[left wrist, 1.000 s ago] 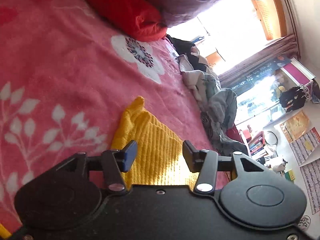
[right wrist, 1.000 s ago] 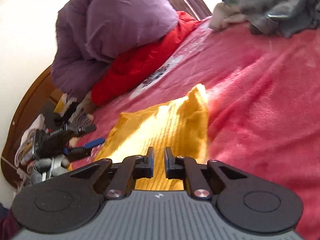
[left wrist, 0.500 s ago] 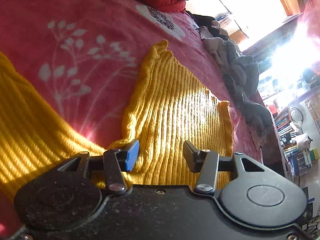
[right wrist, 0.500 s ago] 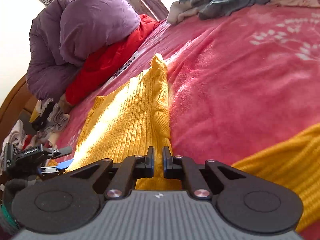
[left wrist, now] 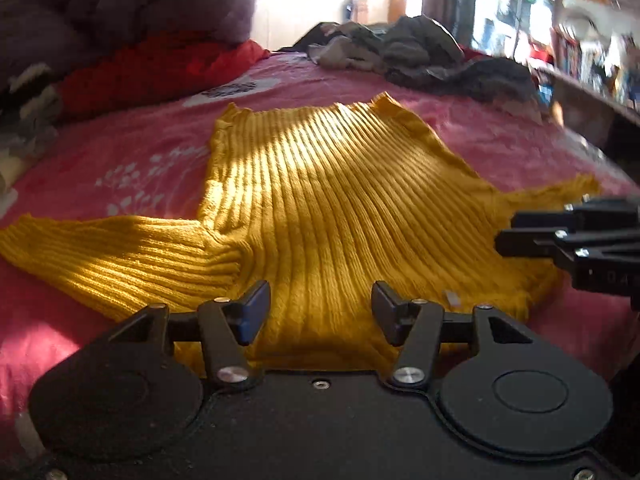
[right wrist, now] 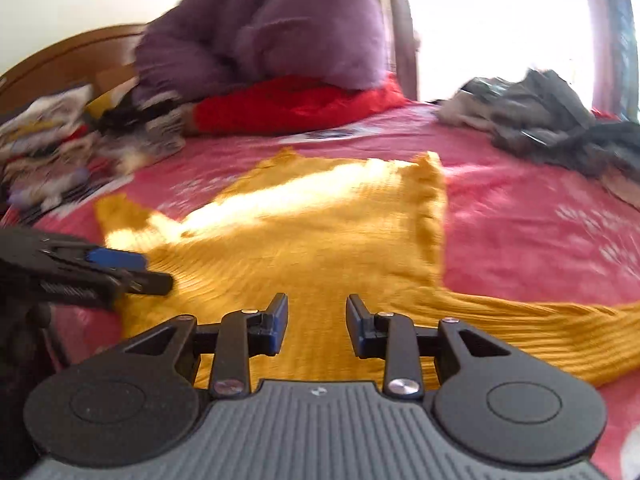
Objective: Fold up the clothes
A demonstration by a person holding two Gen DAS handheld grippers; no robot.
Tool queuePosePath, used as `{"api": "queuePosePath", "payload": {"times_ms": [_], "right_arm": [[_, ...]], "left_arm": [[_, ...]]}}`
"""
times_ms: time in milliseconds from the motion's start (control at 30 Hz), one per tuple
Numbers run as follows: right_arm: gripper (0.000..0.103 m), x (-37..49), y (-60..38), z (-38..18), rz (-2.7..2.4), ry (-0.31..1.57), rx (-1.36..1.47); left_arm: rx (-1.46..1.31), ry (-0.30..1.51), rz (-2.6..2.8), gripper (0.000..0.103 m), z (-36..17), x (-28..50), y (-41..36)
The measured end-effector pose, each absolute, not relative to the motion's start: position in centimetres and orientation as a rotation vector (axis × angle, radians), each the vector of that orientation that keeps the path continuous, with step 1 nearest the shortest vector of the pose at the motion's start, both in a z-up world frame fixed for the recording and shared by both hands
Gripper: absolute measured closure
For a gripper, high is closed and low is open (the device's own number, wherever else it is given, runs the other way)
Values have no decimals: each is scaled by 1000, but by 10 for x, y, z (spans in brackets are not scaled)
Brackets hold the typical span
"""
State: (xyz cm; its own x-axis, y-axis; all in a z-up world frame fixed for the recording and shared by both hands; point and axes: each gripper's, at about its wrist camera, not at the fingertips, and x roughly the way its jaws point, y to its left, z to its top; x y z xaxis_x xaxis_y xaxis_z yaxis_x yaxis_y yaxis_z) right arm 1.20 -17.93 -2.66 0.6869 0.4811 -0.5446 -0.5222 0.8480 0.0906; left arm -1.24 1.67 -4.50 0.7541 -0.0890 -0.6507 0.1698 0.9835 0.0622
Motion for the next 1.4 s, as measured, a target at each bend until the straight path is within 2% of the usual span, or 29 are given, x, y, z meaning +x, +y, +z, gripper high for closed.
{"api": "queuePosePath", "payload": {"times_ms": [100, 167, 367, 467, 733, 833, 900, 1033, 1400], "right_arm": [[71, -4, -145, -49, 563, 665, -321], [71, -17, -139, -47, 553, 598, -380], [70, -24, -154, -41, 559, 614, -313], [69, -23, -170, -40, 546, 661, -197], [67, -19, -215, -37, 503, 776, 121], [67, -11, -248, -42, 432, 768, 350], [52, -8, -265, -50, 382, 765, 441], [52, 1, -289, -68, 350, 769, 579], [52, 21, -288, -86, 416, 751, 597]], "left_arm": [[263, 668, -124, 49, -54, -21, 0], [230, 663, -145, 52, -48, -24, 2], [208, 734, -139, 51, -50, -32, 1], [180, 807, -147, 47, -49, -29, 2], [42, 742, -162, 47, -14, -29, 1], [-26, 729, -167, 47, -15, -21, -3], [-39, 722, -188, 48, -13, -15, -10], [-42, 681, -237, 48, -10, -1, -25], [-88, 736, -288, 48, -10, 83, -61]]}}
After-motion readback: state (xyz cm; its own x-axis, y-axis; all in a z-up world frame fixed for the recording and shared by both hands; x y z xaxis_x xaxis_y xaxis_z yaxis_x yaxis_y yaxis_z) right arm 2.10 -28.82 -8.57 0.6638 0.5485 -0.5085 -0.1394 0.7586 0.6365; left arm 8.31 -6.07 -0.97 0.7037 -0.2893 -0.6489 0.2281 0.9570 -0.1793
